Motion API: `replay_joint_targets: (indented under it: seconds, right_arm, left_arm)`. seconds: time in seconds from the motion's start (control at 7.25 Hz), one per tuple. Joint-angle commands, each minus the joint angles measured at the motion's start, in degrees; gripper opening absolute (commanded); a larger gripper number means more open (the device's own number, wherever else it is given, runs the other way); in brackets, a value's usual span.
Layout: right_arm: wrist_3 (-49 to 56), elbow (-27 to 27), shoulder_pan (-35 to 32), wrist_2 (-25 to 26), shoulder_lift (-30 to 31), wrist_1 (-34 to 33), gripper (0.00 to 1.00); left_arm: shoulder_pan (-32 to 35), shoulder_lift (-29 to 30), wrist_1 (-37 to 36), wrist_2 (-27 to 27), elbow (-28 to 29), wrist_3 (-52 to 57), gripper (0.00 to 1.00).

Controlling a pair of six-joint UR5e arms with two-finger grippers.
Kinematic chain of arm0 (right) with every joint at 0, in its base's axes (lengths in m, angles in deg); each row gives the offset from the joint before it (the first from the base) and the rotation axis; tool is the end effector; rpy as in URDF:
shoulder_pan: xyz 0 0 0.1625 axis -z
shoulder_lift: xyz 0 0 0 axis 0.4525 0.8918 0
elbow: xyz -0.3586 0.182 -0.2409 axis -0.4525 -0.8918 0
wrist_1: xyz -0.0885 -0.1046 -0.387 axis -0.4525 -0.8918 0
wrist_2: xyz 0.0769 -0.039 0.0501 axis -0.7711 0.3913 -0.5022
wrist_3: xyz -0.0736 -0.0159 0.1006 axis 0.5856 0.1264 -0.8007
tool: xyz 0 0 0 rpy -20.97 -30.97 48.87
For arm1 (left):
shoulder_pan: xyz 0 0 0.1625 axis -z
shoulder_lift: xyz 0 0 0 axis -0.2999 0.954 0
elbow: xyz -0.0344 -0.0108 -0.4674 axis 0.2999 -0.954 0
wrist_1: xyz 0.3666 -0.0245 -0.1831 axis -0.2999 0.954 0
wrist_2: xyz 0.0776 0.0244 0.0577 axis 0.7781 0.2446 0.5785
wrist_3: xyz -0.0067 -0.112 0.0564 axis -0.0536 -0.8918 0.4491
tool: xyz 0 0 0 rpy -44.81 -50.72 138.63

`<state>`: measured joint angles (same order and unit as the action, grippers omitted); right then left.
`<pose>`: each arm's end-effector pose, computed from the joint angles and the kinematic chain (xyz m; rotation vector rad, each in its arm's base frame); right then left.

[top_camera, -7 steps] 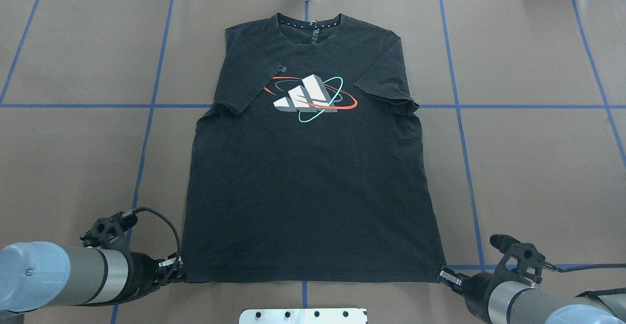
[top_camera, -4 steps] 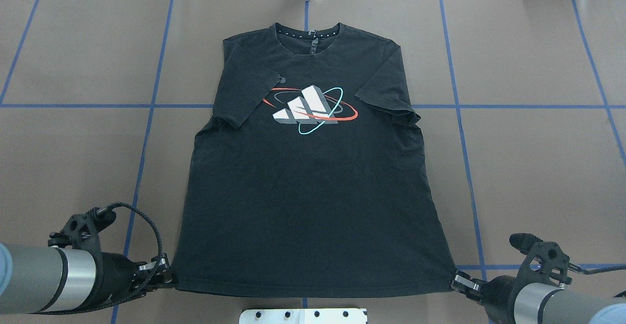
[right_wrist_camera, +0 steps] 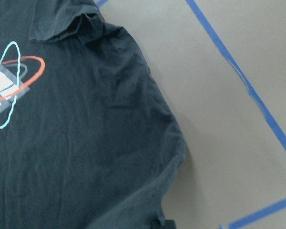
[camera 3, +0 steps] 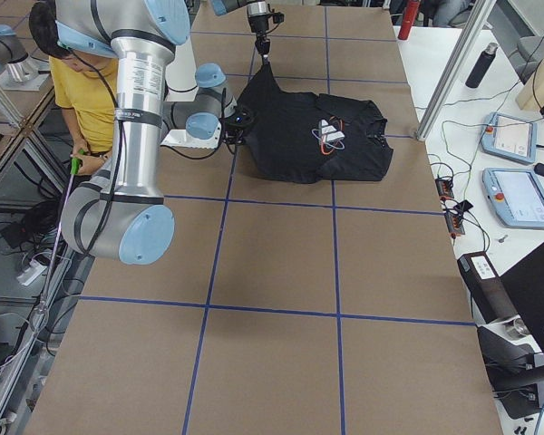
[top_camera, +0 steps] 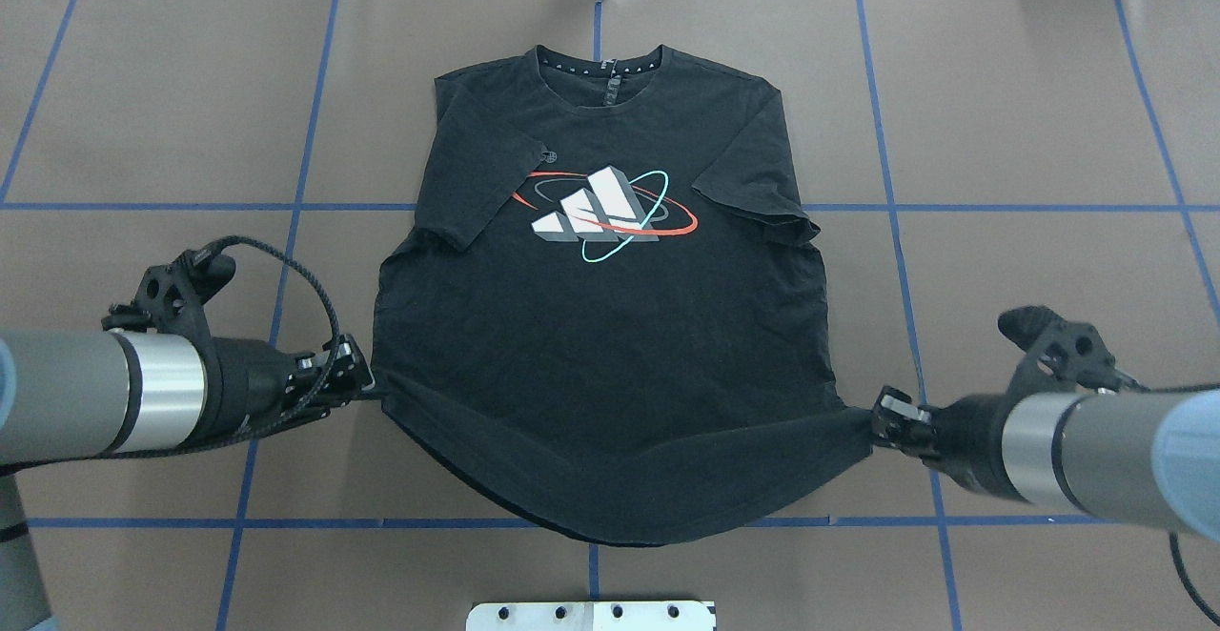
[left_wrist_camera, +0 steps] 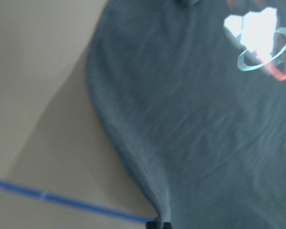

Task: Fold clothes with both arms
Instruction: 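Lift the hem and fold it toward the collar with both grippers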

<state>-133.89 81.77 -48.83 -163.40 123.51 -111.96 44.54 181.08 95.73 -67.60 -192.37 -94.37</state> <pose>-0.3439 -0.2689 0.3491 -0.0544 -1.0029 0.5864 0.3788 -0.3166 0.3099 -0.0263 1.3102 -0.5009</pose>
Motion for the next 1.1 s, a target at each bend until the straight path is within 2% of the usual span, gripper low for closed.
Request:
replay_joint_targets:
  seconds: [0.0,0.14,0.41,0.97]
  right_arm:
    - [8.56,-12.53,-13.61,-7.31,-19.90,-14.04,0.00]
    - [13.30,-19.83,-18.71,-10.29,-23.91,-14.17,0.00]
    - [20.45,-29.62,-26.47,-15.49,-29.98,-14.09,0.00]
    - [24.33,-34.83,-29.84,-17.44,-32.64,-13.83,0.00]
  left_arm:
    - [10.39,7.49,-0.08,-5.64,9.06,10.65,0.00]
    - [14.44,8.21,0.01,-9.17,12.67,13.60,0.00]
    - [19.73,12.32,0.70,-9.29,20.14,18.80,0.00]
    - [21.95,16.99,0.80,-9.21,25.95,18.81,0.00]
